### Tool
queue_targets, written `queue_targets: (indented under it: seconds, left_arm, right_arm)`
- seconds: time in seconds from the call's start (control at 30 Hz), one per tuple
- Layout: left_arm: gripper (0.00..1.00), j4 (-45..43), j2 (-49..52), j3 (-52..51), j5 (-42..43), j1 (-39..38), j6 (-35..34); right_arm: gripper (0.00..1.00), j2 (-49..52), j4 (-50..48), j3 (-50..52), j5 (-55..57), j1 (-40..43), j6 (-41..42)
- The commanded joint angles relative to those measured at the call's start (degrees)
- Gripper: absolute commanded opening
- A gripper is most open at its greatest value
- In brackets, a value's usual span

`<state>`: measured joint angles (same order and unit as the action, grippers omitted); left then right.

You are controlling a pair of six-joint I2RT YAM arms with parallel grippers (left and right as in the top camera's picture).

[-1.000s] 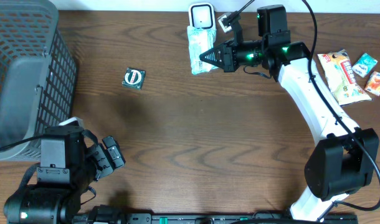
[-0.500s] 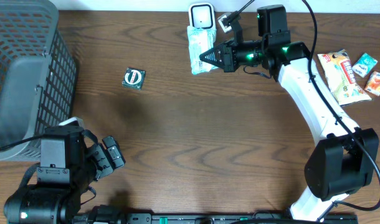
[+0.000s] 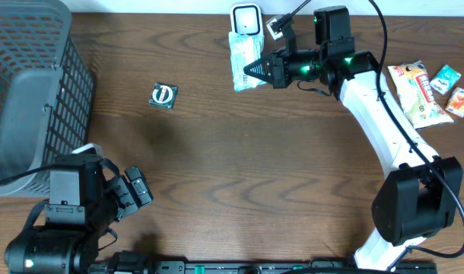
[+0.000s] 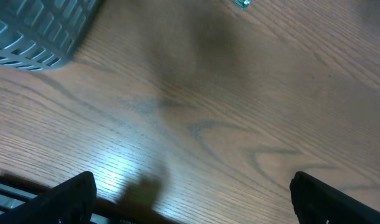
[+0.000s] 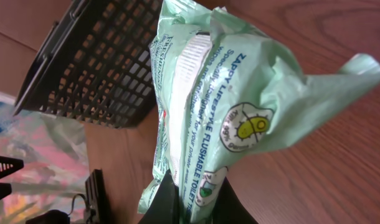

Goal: Scan the item barcode
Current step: 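Hold the wipes pack still beside the scanner window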

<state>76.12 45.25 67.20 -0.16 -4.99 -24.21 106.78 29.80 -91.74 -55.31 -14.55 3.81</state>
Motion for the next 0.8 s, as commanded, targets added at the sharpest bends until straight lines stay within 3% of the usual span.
queue_targets:
  seconds: [0.0, 0.77]
  left_arm:
    - [0.98, 0.15, 0.02, 0.04, -0.33, -0.13, -0.33]
    - [0.98, 0.15, 0.02, 0.04, -0.33, -0.13, -0.33]
  right_arm:
    - [0.01, -0.33, 0.87, 0.11, 1.77, -1.01, -1.16]
    - [0.01, -0.33, 1.31, 0.11, 4.87, -2.86, -1.36]
